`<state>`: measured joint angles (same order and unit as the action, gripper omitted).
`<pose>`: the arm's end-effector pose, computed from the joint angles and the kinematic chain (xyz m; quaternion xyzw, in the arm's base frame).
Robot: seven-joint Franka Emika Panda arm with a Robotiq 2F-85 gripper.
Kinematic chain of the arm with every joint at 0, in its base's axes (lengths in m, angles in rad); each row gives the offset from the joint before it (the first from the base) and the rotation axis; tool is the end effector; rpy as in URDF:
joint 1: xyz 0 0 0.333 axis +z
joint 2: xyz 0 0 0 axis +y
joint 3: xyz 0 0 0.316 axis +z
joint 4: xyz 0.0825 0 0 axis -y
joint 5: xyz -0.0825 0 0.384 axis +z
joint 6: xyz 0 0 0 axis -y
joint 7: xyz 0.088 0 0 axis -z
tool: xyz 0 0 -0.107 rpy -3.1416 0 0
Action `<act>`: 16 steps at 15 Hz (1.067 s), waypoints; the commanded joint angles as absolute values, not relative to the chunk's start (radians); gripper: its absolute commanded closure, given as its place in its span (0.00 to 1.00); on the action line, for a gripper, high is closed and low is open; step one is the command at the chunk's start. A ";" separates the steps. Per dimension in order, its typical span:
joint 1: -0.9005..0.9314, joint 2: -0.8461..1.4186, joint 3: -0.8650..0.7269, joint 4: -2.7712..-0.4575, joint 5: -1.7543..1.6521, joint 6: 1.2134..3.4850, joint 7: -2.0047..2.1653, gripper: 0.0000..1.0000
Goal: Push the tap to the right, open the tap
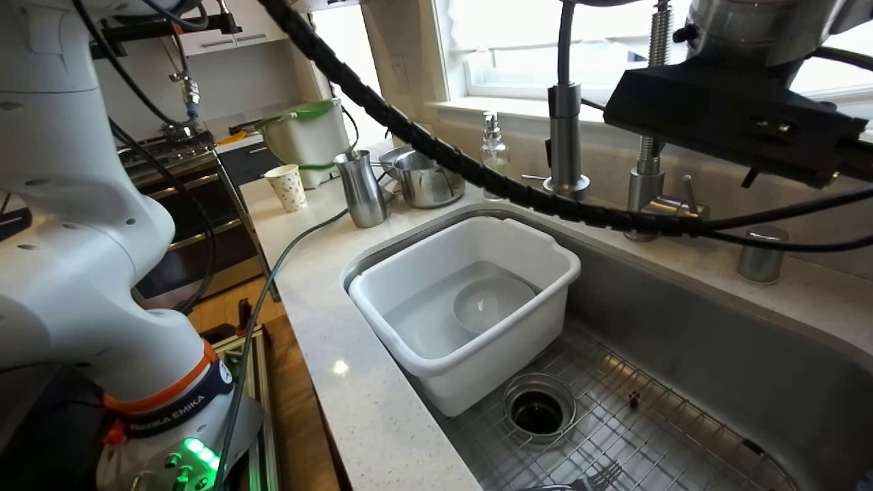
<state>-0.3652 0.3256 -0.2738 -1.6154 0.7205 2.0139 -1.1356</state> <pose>0.5697 -0.3494 0.4610 -0.9517 -0.1080 -0.2477 0.1458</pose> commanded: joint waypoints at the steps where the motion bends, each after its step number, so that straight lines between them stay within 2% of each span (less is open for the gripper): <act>1: -0.425 0.400 -0.213 -1.519 0.759 1.956 -1.168 0.00; 16: -0.453 0.510 -0.124 -1.455 0.751 2.061 -1.187 0.00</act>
